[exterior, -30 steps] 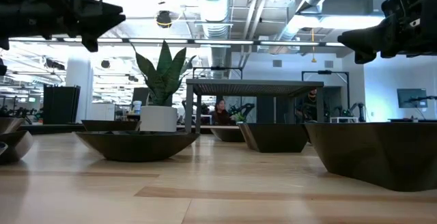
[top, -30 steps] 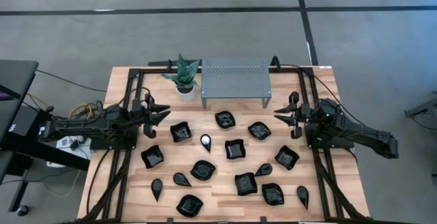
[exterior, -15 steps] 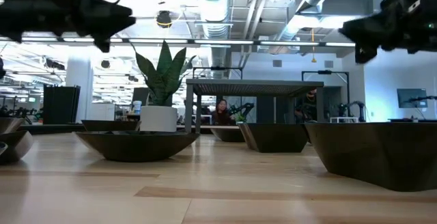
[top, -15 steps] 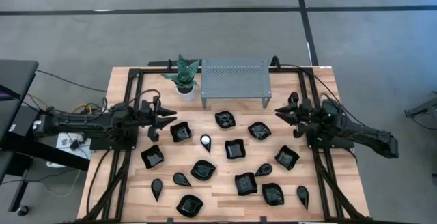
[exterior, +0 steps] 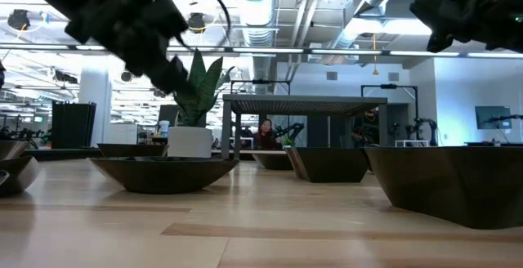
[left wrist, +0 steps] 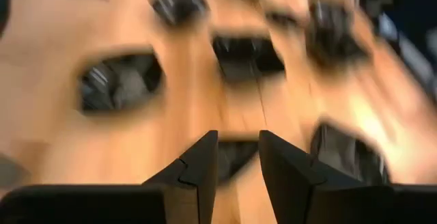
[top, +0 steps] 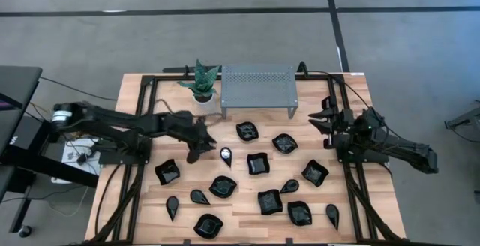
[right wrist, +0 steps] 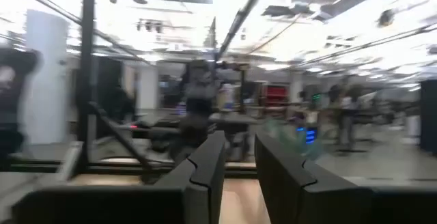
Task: Pick & Place Mini shaped plates
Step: Put the drop-shaped plate on the shelf
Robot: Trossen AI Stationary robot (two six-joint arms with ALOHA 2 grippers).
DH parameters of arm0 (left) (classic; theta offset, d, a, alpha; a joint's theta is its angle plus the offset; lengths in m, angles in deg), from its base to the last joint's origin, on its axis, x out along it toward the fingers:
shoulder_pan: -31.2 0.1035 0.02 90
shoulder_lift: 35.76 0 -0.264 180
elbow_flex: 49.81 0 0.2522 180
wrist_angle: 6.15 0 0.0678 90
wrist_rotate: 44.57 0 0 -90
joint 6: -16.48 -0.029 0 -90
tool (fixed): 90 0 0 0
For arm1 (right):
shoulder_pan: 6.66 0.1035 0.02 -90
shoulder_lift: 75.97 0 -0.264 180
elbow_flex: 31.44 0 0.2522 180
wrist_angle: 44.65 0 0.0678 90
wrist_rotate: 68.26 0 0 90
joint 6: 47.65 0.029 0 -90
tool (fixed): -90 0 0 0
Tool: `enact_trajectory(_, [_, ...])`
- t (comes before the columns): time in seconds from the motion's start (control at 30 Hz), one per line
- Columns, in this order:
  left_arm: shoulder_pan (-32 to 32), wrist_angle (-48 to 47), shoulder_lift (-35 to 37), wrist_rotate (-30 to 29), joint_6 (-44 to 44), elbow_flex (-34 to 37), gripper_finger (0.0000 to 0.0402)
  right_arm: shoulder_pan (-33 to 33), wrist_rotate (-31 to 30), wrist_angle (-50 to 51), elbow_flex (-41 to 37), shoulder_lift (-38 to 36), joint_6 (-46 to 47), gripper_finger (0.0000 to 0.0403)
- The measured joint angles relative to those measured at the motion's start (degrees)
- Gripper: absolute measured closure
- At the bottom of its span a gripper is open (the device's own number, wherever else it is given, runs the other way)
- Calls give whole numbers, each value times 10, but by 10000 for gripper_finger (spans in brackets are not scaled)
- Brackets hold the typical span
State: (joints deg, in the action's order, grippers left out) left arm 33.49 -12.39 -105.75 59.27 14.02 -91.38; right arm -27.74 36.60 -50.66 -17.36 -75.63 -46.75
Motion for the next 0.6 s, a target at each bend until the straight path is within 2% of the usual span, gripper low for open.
enact_trajectory(0.13, [-22, 22, -72, -12, -53, 0, 293, 0, -42, 2, 0, 0, 0, 326])
enact_trajectory(0.27, [-39, 120, -134, -18, -59, 0, 293, 0, -44, 14, 0, 0, 8, 309])
enact_trajectory(0.4, [-47, 144, -168, -17, -59, -8, 288, 0, -44, 14, 1, 9, 26, 264])
enact_trajectory(0.6, [-55, 145, -196, -18, -59, -15, 254, 1, -44, 6, 15, 53, 59, 195])
